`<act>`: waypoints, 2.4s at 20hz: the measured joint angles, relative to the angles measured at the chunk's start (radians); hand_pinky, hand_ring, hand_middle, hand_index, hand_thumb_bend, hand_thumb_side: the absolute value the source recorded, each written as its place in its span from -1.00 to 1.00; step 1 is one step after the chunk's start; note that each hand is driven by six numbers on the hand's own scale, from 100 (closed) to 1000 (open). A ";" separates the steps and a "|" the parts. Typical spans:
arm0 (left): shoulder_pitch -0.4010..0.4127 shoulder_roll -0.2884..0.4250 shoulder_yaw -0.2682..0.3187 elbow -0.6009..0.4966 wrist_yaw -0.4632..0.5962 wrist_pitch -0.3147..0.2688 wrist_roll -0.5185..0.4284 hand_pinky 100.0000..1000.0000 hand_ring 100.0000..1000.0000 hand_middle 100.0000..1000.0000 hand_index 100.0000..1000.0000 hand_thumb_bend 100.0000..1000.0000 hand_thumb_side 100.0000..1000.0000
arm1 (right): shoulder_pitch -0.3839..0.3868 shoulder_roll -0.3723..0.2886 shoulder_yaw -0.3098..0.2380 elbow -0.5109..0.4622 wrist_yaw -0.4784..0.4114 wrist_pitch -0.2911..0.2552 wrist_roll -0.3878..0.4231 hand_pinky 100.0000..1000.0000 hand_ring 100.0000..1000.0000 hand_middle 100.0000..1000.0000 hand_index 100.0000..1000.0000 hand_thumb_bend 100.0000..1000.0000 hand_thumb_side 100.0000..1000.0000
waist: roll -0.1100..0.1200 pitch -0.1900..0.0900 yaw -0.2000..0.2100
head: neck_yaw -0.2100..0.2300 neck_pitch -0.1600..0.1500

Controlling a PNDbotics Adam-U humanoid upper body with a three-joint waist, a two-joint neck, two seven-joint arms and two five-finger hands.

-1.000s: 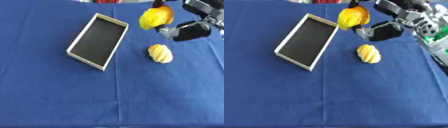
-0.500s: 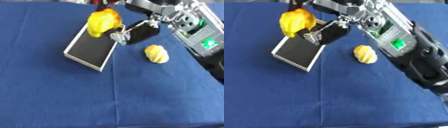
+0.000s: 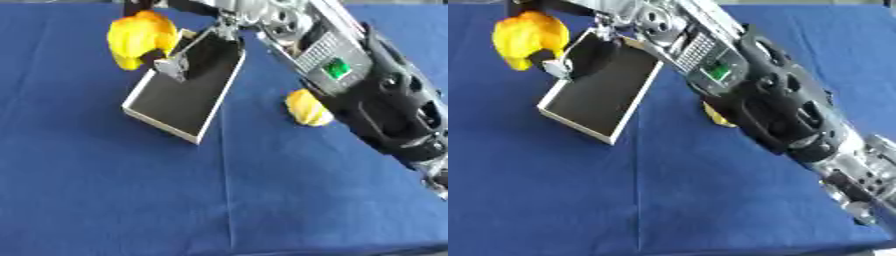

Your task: Pick up objects on the table and place them in the box.

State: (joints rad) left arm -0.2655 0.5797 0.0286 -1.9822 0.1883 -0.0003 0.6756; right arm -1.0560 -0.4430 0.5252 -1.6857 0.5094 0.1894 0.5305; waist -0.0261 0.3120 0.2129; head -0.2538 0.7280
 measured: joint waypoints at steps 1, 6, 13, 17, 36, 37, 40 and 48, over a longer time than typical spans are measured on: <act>0.000 0.000 0.000 0.000 0.000 0.000 0.000 1.00 0.68 0.70 0.89 -0.83 0.91 | 0.000 0.009 0.000 0.024 0.014 -0.001 -0.003 0.62 0.40 0.00 0.25 -1.00 -0.90 | 0.000 0.001 0.001 | 0.000 0.000; 0.000 0.000 0.000 0.000 0.000 -0.001 0.001 1.00 0.68 0.70 0.89 -0.83 0.91 | 0.006 0.034 -0.001 0.140 0.081 -0.032 -0.045 0.61 0.40 0.00 0.26 -1.00 -0.94 | 0.000 0.003 0.003 | 0.002 0.000; 0.003 -0.001 0.001 -0.001 0.000 0.000 0.005 1.00 0.68 0.70 0.89 -0.83 0.91 | 0.022 0.039 0.000 0.290 0.120 -0.126 -0.110 0.60 0.41 0.01 0.26 -1.00 -0.96 | 0.002 0.006 -0.001 | 0.009 0.000; 0.007 -0.005 0.001 -0.001 0.000 -0.001 0.006 1.00 0.68 0.70 0.89 -0.83 0.91 | 0.033 0.038 -0.004 0.338 0.139 -0.180 -0.134 0.60 0.43 0.03 0.27 -1.00 -0.96 | 0.005 0.007 -0.005 | 0.014 0.000; 0.011 -0.009 0.003 -0.001 0.001 0.002 0.010 1.00 0.68 0.70 0.89 -0.83 0.91 | 0.045 0.035 -0.048 0.461 0.298 -0.329 -0.029 0.69 0.89 0.71 0.84 -0.71 -0.11 | 0.008 0.008 -0.010 | 0.018 0.000; 0.012 -0.009 0.003 -0.001 0.001 0.002 0.010 1.00 0.68 0.70 0.89 -0.83 0.91 | 0.045 0.035 -0.051 0.460 0.298 -0.330 -0.032 0.69 0.89 0.71 0.83 -0.72 -0.12 | 0.008 0.008 -0.010 | 0.018 0.000; 0.012 -0.009 0.003 -0.001 0.001 0.002 0.011 1.00 0.68 0.70 0.89 -0.83 0.91 | 0.046 0.033 -0.061 0.437 0.288 -0.319 -0.050 0.67 0.87 0.69 0.82 -0.70 -0.20 | 0.009 0.008 -0.015 | 0.019 0.000; 0.022 -0.009 0.010 -0.002 0.000 0.002 0.016 1.00 0.68 0.70 0.89 -0.83 0.91 | 0.104 -0.089 -0.116 0.267 0.200 -0.259 -0.109 0.66 0.86 0.69 0.81 -0.69 -0.23 | 0.001 0.008 -0.030 | 0.043 0.001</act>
State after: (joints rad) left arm -0.2436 0.5704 0.0385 -1.9837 0.1879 0.0013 0.6921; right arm -0.9516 -0.5324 0.4090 -1.4185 0.7093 -0.0691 0.4213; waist -0.0253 0.3199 0.1826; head -0.2110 0.7286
